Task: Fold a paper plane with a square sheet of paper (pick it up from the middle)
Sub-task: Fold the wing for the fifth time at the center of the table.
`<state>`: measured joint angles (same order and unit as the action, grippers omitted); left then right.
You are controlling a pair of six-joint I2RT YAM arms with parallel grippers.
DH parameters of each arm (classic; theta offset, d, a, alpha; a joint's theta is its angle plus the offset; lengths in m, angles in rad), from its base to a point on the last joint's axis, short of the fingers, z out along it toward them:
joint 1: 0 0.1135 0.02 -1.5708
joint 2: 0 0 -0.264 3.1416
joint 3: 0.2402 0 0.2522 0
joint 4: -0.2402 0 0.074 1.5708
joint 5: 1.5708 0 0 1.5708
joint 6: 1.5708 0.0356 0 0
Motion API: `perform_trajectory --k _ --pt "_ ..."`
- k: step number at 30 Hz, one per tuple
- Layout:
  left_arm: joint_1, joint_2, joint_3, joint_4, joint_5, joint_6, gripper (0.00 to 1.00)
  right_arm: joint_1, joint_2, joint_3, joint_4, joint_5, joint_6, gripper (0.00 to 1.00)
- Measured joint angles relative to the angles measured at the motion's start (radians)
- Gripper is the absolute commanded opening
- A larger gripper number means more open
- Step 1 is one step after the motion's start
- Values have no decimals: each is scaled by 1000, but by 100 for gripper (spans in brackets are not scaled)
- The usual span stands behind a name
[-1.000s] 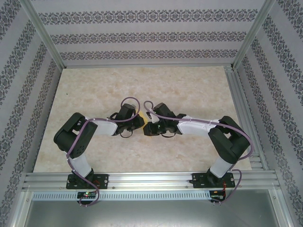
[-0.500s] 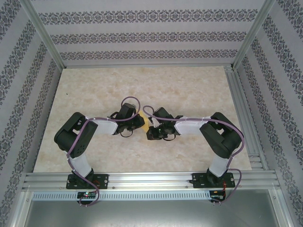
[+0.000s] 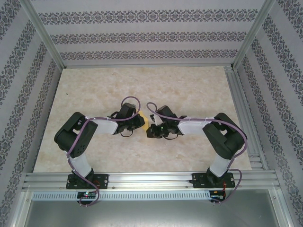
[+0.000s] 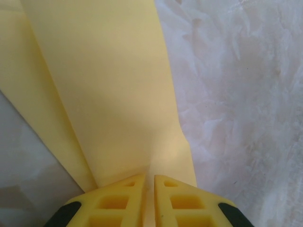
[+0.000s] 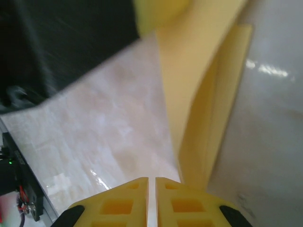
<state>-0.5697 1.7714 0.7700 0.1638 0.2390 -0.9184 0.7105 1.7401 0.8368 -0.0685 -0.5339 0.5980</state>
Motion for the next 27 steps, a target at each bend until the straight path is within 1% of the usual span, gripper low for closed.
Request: perform_trajectory --k 5,12,17,27 --pt "0 0 0 0 0 0 15 0 29 52 1 1 -3 13" --pt "0 0 0 0 3 0 15 0 68 53 -22 9 -18 12" --pt "0 0 0 0 3 0 15 -8 68 20 -8 8 -17 12" --pt "0 1 1 0 3 0 15 -19 55 -32 74 -18 -17 13"
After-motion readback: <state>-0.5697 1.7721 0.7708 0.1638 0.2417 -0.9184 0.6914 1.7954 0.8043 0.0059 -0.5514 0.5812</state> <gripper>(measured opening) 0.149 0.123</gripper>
